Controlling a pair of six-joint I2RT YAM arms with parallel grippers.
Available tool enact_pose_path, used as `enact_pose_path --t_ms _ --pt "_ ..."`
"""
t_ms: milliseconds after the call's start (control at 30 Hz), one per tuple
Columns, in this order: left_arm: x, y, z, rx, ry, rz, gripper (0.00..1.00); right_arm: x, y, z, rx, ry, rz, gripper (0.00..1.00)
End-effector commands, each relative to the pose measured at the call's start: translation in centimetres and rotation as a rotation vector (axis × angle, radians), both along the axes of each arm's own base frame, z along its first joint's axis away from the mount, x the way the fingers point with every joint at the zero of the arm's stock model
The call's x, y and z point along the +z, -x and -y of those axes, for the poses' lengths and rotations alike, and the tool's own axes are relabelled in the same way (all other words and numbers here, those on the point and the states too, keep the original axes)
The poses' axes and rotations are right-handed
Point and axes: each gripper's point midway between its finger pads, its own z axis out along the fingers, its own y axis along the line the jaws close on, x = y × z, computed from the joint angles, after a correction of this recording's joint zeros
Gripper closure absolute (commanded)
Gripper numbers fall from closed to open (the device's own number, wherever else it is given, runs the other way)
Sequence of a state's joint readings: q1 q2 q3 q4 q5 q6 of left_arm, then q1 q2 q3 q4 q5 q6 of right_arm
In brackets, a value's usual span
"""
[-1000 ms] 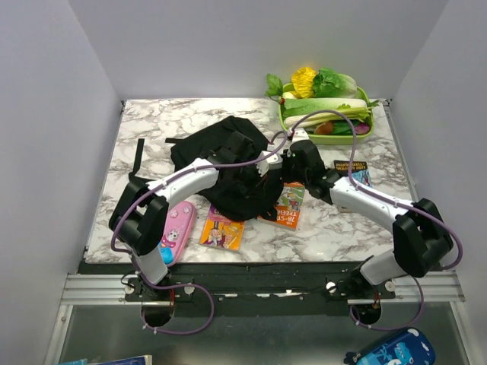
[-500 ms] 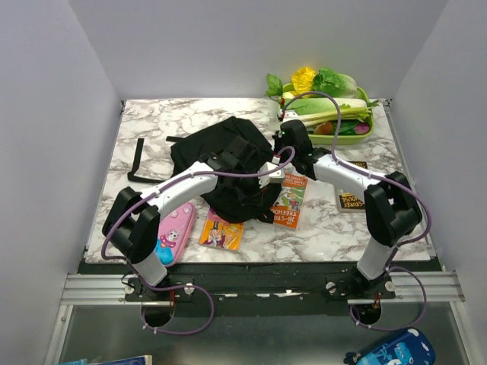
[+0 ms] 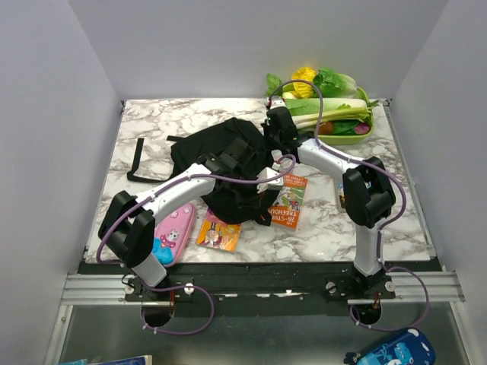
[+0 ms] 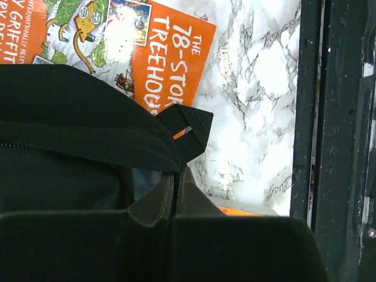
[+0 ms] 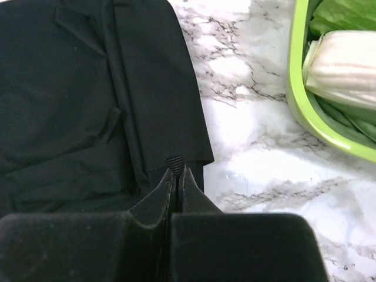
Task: Pack the student bag
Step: Unzip the student bag at the center of the board.
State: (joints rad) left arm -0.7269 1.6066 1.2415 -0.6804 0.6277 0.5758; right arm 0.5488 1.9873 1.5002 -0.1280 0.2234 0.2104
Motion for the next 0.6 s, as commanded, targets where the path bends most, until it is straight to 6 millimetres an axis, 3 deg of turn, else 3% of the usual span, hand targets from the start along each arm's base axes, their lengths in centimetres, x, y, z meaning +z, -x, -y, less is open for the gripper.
enact_pose_path --t_ms 0,33,67,100,133,200,233,267,333,367,433,500,567 --pt "0.4 3.5 -0.8 -0.062 -0.023 -0.092 1.0 2.2 -4.0 0.6 -0.089 0.0 0.083 0.99" --pt "0.5 3.3 -0.7 -0.055 -0.017 -0.087 1.0 2.1 -4.0 0.6 -0.093 0.003 0.072 0.99" --pt "0.5 3.0 -0.5 -0.045 -0.017 -0.084 0.94 2.1 -4.1 0.5 -0.095 0.0 0.071 0.99" --pt "0.5 2.6 -0.4 -0.028 -0.019 -0.08 0.77 2.1 -4.0 0.4 -0.089 -0.008 0.064 0.99" --pt "0.5 1.8 -0.4 0.012 -0.033 -0.065 0.46 2.4 -3.7 0.4 -0.087 -0.014 0.065 0.99" --pt "1.3 1.0 -0.4 0.003 -0.034 -0.046 0.23 1.9 -2.9 0.6 -0.078 -0.017 0.047 0.99" --pt "1.4 1.2 -1.2 -0.039 -0.06 -0.046 0.14 2.8 -2.6 0.4 -0.062 -0.037 0.058 0.98" --pt "2.7 -0.8 -1.5 -0.017 -0.043 -0.022 0.14 3.2 -2.4 0.5 -0.053 -0.049 0.058 0.91" --pt "3.8 -2.4 -2.7 0.011 -0.038 -0.041 0.12 3.3 -1.6 0.2 -0.016 -0.083 0.041 0.82" --pt "5.1 -4.9 -3.4 0.045 -0.011 -0.009 0.11 4.4 -1.4 0.4 -0.013 -0.099 0.053 0.74" --pt "5.6 -6.7 -5.2 0.079 -0.029 -0.002 0.09 4.8 -0.7 0.3 0.001 -0.131 0.042 0.65" --pt "4.9 -8.8 -7.6 0.101 -0.083 0.043 0.08 5.9 -0.2 0.5 0.005 -0.162 0.046 0.55" --pt "3.1 -8.2 -9.2 0.092 -0.138 0.006 0.08 5.5 0.9 0.5 0.023 -0.171 0.021 0.48"
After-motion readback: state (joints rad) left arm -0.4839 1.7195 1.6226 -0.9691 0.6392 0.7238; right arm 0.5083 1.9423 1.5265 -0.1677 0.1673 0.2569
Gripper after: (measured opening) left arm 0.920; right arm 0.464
